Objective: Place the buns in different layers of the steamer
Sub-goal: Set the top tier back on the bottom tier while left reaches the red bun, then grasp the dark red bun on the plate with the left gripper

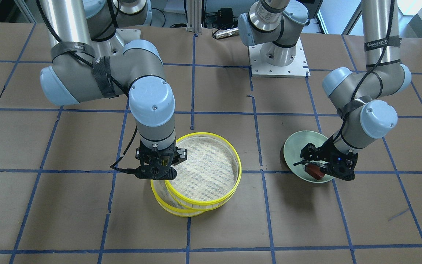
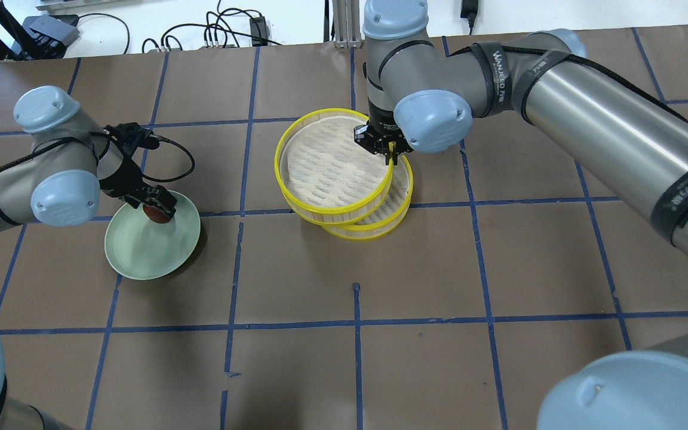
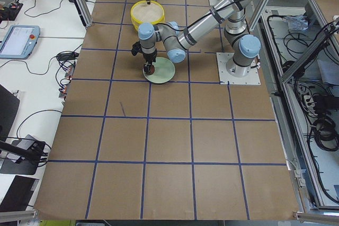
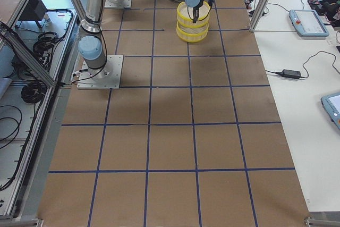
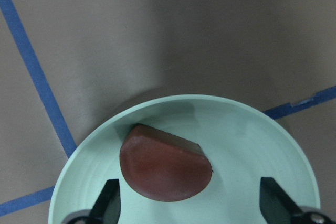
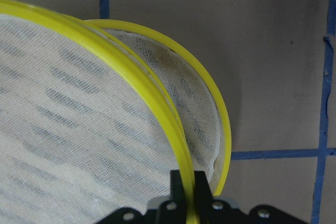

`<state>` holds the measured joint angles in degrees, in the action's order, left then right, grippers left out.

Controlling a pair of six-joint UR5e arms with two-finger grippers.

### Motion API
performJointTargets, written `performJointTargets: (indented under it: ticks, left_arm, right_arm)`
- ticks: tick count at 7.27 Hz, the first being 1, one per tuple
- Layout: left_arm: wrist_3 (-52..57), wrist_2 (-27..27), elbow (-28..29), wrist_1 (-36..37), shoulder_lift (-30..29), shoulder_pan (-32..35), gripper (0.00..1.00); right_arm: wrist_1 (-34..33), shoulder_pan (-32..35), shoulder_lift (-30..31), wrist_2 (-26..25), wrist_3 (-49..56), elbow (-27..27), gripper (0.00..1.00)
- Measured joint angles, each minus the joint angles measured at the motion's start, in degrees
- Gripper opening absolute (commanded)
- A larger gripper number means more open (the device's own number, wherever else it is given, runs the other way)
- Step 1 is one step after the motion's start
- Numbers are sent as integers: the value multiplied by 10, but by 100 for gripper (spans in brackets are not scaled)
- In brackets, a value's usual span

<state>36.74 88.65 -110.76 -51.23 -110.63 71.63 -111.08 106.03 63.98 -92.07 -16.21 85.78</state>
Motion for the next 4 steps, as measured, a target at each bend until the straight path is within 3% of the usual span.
performJointTargets:
  ticks: [1, 2, 4]
  left_arm:
    - [-1, 7, 0, 3, -7, 0, 33]
    - [-3, 12, 0, 4, -11, 0, 18]
    - [-29, 14, 1, 4, -1, 1, 3]
  right_arm:
    - [0, -5, 1, -10, 18, 0, 6]
    - [4, -17, 4, -21, 36, 1, 6]
    - [8, -39, 11, -24, 55, 14, 6]
